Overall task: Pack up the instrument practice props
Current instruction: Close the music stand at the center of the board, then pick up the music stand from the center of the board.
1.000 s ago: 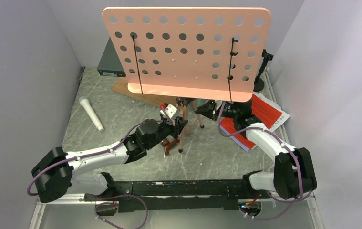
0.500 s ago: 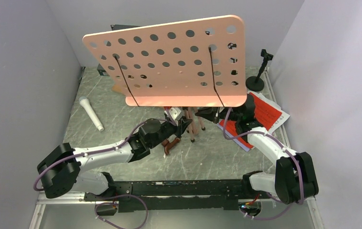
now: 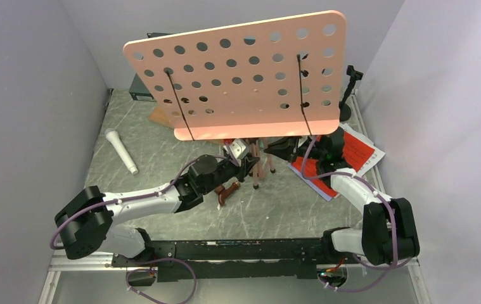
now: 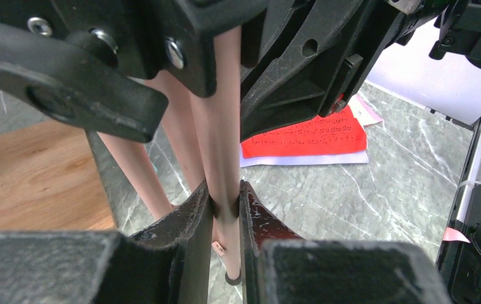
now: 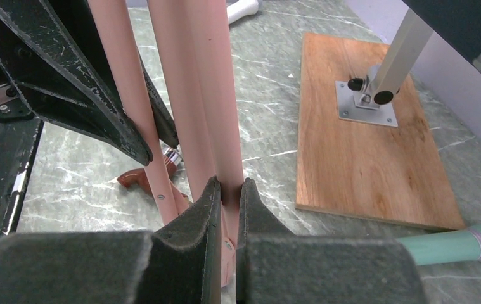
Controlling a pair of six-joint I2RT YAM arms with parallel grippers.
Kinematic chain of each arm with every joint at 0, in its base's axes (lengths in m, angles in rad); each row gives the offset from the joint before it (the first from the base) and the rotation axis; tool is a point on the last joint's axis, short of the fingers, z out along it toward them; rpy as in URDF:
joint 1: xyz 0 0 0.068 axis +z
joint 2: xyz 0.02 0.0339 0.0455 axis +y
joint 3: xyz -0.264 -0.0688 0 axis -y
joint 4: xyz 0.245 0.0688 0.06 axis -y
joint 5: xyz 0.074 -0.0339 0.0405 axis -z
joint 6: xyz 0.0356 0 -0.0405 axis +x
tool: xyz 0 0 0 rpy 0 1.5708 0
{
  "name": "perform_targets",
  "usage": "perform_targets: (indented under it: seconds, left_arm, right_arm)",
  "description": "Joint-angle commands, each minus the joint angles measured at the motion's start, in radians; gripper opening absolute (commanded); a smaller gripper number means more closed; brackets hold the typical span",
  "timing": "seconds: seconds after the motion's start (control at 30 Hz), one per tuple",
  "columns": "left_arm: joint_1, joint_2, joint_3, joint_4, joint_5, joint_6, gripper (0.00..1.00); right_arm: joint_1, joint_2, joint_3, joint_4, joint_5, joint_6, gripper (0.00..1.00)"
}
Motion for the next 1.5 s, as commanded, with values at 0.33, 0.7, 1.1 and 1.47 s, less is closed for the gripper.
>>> perform_targets:
  seconds: [0.33, 0.7, 1.1, 1.47]
  left_arm:
    - [-0.003, 0.020, 0.075, 0.051, 0.070, 0.035, 0.34]
    - [-0.003, -0.087, 0.003, -0.029, 0.144, 0.034, 0.59]
    - [-0.061, -0.406, 0.169, -0.707, 0.249, 0.176, 0.77]
    - [-0.391, -0.207, 0.698, -1.008, -0.065, 0.747, 0.79]
  right_arm:
    - [-0.085, 0.067, -0.033, 0.096, 0.048, 0.155, 0.00]
    - [-0.090, 0.070, -0.042, 0.106, 0.027, 0.152, 0.00]
    - [-0.095, 0.073, -0.040, 0.099, 0.015, 0.143, 0.00]
    - [-0.096, 0.073, -0.030, 0.055, 0.000, 0.103, 0.00]
